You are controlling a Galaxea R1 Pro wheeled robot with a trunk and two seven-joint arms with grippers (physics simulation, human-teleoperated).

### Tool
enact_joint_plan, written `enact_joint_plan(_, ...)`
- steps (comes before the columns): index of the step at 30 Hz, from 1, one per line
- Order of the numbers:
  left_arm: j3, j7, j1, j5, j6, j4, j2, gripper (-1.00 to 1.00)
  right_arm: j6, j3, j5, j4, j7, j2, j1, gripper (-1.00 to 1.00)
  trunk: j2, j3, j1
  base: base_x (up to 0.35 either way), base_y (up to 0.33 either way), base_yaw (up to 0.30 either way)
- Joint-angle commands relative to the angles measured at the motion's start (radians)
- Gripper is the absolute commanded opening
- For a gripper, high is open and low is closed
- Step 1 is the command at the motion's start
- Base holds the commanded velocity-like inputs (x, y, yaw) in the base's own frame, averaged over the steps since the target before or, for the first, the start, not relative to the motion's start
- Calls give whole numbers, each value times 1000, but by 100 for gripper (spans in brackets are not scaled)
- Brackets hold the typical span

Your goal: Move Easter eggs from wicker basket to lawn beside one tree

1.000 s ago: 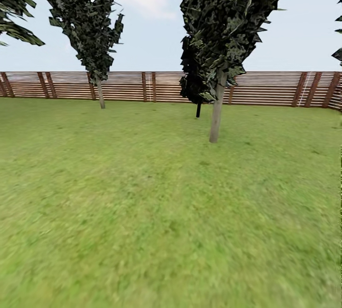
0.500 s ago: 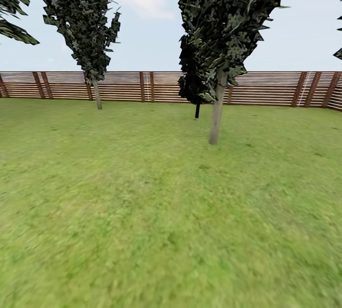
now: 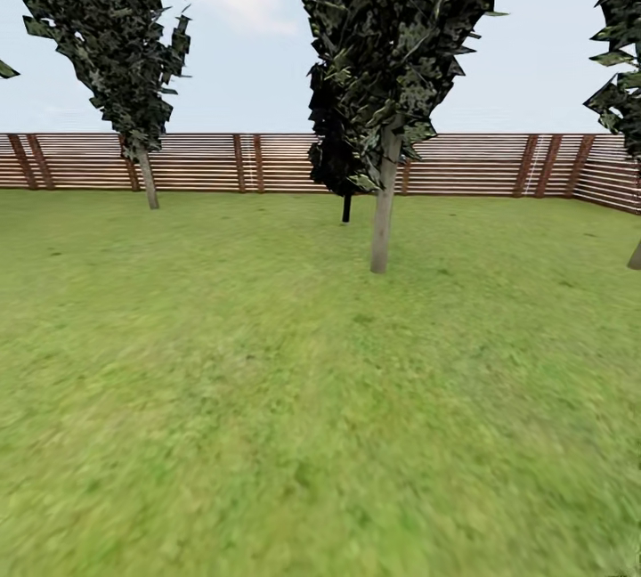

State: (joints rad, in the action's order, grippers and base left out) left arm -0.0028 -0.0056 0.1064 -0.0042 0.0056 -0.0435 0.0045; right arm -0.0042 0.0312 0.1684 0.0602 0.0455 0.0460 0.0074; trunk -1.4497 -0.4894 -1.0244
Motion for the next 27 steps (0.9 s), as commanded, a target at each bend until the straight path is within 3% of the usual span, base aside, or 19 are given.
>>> enact_joint_plan(1,0,-1,1,0,1,-3,0,100,0,3,6,1,3,0,0,100,0,-1,-1,326,0,-255)
enact_joint_plan(11,0,-1,1,0,1,-3,0,100,0,3,6,1,3,0,0,100,0,-6,-1,326,0,-244)
enact_joint_plan(19,0,-1,1,0,1,-3,0,100,0,3,7,1,4,0,0,100,0,-7,-1,326,0,-50)
enact_joint_plan(27,0,-1,1,0,1,-3,0,100,0,4,6,1,3,0,0,100,0,-8,-1,326,0,-236)
